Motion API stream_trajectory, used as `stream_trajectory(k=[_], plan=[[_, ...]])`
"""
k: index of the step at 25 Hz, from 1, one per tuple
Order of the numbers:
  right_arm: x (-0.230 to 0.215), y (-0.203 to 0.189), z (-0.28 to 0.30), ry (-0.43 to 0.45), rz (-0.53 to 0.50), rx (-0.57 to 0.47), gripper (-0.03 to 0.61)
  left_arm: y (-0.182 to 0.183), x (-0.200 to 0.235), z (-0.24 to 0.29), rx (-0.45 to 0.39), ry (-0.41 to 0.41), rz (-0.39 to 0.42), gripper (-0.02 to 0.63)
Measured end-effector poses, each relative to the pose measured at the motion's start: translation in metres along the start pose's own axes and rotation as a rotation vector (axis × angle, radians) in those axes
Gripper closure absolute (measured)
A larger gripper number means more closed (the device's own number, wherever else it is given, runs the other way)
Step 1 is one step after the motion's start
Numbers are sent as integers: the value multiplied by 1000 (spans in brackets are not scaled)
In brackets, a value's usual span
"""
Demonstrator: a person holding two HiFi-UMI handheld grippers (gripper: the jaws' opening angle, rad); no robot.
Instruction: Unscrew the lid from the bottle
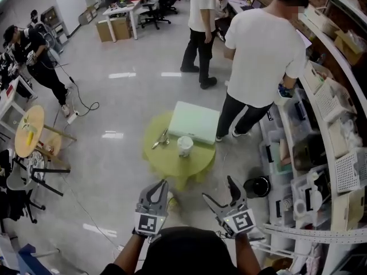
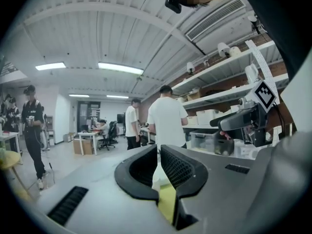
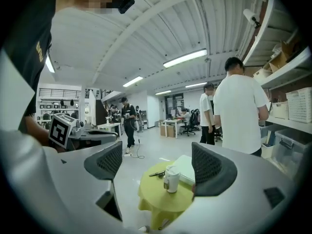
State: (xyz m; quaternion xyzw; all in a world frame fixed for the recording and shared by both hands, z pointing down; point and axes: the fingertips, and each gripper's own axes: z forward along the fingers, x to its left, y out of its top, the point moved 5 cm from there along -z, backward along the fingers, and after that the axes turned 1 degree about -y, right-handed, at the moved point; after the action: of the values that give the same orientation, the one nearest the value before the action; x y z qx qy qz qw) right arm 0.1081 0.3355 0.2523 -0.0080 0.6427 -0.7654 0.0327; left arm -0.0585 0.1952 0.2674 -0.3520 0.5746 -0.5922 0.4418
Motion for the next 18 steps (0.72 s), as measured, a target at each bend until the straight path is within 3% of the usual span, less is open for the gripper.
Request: stream_trajectory(k=[3, 7, 9, 12, 15, 18], plan=[[-19, 8, 39, -12, -22, 19, 150, 3, 31, 30, -16, -18, 29, 595], [-42, 15, 91, -24, -55, 91, 150, 0, 81, 58, -27, 0, -20, 595], [-48, 18, 117, -15, -77, 96, 150, -1, 104, 73, -26, 3, -6, 595], [-51, 26, 140, 2, -119, 137, 150, -12, 122, 89, 35, -2, 29, 583], [-65, 25, 159, 39, -155, 191, 150, -28, 126, 110, 91, -10, -2, 546], [-77, 6, 178, 85, -113, 311, 155, -57, 125, 135, 155, -30, 1, 487]])
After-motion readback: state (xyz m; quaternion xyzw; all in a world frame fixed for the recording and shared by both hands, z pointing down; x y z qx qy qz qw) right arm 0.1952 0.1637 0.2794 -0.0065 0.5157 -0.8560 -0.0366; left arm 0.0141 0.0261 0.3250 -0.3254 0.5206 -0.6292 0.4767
